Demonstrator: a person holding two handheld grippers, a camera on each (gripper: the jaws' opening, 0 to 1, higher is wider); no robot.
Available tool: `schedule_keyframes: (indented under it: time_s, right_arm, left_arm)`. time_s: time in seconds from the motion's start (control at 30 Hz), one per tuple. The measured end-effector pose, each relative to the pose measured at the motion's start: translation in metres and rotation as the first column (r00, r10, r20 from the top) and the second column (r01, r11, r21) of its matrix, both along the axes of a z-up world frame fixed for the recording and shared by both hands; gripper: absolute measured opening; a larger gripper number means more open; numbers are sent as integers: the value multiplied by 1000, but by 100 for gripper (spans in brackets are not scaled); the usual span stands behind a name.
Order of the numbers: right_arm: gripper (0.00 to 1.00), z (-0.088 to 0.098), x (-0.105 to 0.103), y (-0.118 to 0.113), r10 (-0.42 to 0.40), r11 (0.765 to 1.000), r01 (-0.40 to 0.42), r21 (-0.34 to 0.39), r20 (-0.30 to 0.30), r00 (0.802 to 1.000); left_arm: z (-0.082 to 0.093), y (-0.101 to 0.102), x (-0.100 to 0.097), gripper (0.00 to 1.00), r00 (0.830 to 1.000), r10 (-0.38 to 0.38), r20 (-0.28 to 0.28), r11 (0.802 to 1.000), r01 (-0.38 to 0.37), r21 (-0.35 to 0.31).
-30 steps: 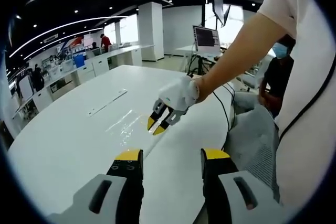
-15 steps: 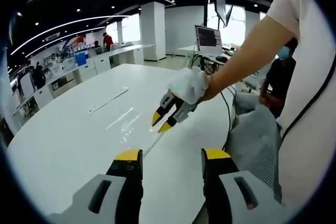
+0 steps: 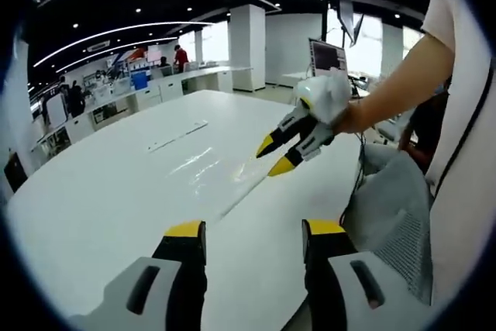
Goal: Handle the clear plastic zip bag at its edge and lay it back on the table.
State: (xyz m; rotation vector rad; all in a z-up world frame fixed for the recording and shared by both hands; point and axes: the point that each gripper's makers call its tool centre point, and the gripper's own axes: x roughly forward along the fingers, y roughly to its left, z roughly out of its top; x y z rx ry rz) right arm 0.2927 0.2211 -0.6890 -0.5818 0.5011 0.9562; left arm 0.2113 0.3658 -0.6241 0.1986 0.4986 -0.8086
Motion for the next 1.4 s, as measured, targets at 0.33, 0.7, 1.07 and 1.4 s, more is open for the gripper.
schedule_keyframes:
  time_s: [0.33, 0.7, 1.07, 1.4]
  right_arm:
    - [34, 18, -20, -18, -160, 977, 167, 131, -59, 985]
    - [42, 39, -44, -42, -295, 926, 307, 221, -86, 951]
    - [51, 43, -64, -56, -381, 872, 404, 276, -133, 915]
    - [54, 51, -72, -63, -421, 833, 454, 317, -172, 891]
  left_arm:
    - [-17, 23, -4, 53, 996, 85, 4, 996, -85, 18]
    - [-24, 31, -11, 52, 991, 134, -1, 991, -134, 14]
    - [-30, 34, -21, 49, 988, 151, -24, 989, -151, 8]
    - [-28, 37, -20, 49, 981, 188, -38, 982, -189, -28]
